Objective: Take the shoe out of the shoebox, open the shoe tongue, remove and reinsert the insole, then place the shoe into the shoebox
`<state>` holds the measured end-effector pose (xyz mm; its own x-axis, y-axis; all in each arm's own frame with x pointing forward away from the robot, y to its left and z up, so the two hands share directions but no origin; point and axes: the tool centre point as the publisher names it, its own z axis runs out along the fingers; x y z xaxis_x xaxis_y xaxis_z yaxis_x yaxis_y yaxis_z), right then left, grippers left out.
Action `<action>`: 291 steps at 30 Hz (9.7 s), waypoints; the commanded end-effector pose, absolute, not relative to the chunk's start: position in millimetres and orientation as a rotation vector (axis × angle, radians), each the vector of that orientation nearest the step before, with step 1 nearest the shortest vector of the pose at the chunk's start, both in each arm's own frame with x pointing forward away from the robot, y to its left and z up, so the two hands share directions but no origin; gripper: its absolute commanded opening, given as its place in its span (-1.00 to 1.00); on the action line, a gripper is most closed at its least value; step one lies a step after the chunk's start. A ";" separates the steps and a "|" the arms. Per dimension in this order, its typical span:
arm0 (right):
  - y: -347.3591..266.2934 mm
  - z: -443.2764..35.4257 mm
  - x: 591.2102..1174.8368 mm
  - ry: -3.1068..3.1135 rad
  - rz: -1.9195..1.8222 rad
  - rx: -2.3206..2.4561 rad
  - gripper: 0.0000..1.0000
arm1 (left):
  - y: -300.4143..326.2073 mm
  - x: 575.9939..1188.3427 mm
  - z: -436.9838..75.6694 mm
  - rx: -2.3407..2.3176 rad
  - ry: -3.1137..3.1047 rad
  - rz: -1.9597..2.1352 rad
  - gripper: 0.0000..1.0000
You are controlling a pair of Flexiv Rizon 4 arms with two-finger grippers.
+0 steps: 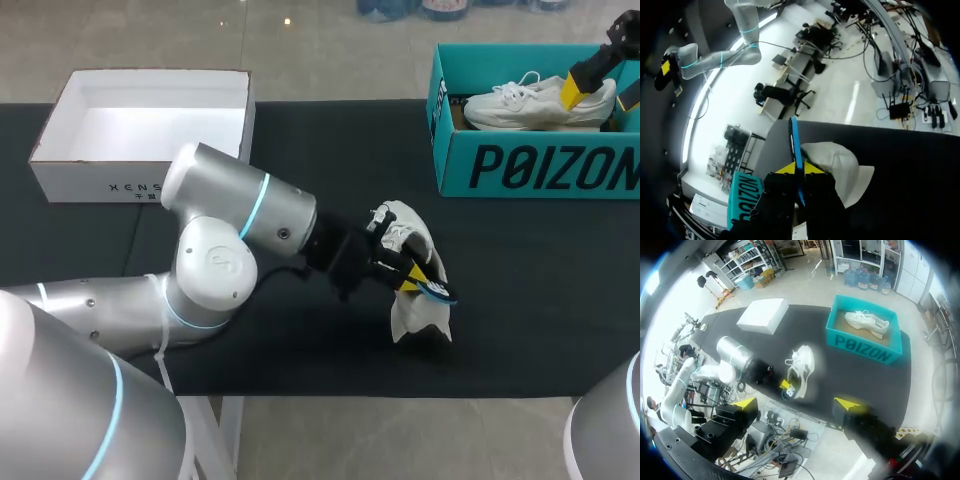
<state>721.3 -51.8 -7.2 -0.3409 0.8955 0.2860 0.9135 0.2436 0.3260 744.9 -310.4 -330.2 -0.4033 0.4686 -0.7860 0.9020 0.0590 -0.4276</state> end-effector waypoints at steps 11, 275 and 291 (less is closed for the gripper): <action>-51.1 -6.3 723.8 -2.443 -0.679 -1.779 1.00 | -304.9 777.0 -336.0 1.473 1.908 -1.206 -1.00; -51.1 -6.3 723.8 -2.443 -0.679 -1.779 1.00 | -329.5 739.2 -397.8 2.253 2.407 -0.110 -1.00; -51.1 -6.3 723.8 -2.443 -0.679 -1.779 1.00 | -305.6 756.8 -348.1 2.175 2.392 0.122 -1.00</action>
<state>721.5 -51.6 -7.0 -0.3408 0.8957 0.2857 0.9136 0.2438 0.3255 757.3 -309.8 -355.3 -0.0912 0.9888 0.1180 0.9949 0.0956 -0.0320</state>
